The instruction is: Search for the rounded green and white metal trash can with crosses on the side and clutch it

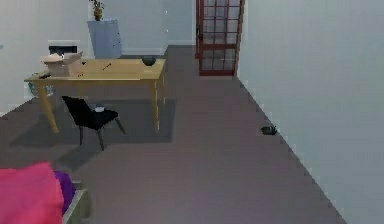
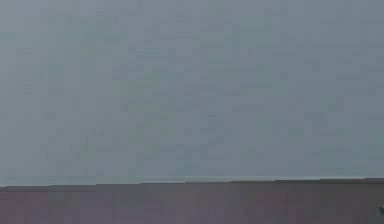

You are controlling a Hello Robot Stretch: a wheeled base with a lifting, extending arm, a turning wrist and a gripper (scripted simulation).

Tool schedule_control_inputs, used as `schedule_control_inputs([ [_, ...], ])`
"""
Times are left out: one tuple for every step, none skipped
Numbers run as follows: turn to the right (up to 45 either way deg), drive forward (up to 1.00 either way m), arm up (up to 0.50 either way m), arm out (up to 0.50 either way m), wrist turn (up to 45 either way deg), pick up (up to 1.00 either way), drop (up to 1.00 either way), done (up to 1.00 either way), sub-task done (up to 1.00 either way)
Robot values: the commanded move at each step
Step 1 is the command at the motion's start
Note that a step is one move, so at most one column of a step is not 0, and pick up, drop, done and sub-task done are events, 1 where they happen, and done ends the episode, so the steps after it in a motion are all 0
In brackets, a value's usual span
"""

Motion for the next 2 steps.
schedule_control_inputs([
  [-18.0, 0.00, 0.00, 0.00, 0.0, 0.00, 0.00, 0.00, 0.00],
  [0.0, 1.00, 0.00, 0.00, 0.0, 0.00, 0.00, 0.00, 0.00],
])
